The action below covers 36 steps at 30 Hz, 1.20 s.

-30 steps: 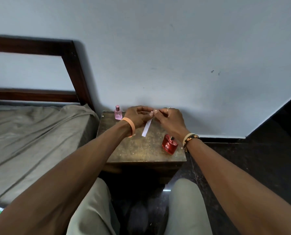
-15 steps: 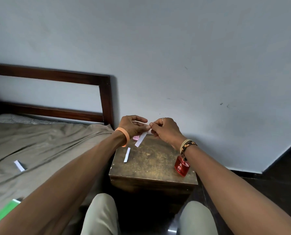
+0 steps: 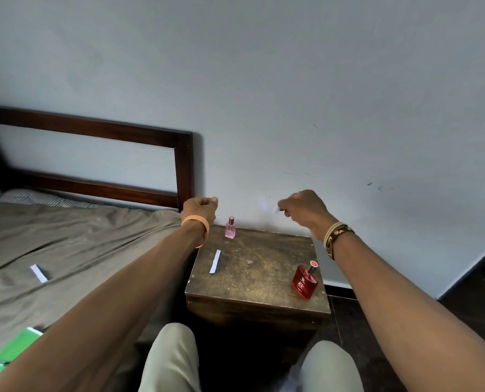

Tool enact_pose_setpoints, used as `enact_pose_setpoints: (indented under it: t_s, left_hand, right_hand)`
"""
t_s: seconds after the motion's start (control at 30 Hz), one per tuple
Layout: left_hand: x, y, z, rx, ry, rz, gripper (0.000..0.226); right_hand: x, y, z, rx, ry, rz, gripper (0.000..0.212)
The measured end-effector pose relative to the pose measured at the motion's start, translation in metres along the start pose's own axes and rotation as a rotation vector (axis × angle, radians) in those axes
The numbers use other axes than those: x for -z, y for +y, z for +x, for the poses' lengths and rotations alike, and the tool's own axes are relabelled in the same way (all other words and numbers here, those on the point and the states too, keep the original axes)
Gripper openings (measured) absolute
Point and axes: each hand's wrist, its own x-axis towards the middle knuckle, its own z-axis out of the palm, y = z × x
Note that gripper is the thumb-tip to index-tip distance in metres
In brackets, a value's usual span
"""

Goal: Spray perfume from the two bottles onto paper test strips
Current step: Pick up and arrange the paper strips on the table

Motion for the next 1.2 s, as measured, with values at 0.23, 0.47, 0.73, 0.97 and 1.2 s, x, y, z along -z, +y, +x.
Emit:
enact_pose_setpoints:
  t_s: [0.23, 0.47, 0.73, 0.97, 1.2]
  left_hand:
    - [-0.014, -0.002, -0.006, 0.027, -0.088, 0.008, 0.012]
    - [-0.022, -0.007, -0.007, 0.075, -0.15, -0.006, 0.006]
    - [-0.03, -0.012, -0.007, 0.072, -0.154, 0.007, 0.013]
    - [-0.035, -0.014, -0.009, 0.092, -0.185, 0.021, 0.014]
    - [-0.042, -0.01, -0.018, 0.097, -0.204, -0.011, 0.004]
  right_hand:
    - [0.001, -0.002, -0.007, -0.076, -0.346, 0.651, 0.012]
    - [-0.008, 0.009, -0.012, -0.008, -0.448, 0.471, 0.016]
    - [-0.019, 0.033, 0.003, 0.036, -0.107, -0.377, 0.018]
    - [-0.011, 0.027, 0.002, -0.07, -0.25, 0.653, 0.012]
    - [-0.013, 0.044, -0.001, 0.063, -0.211, 0.062, 0.019]
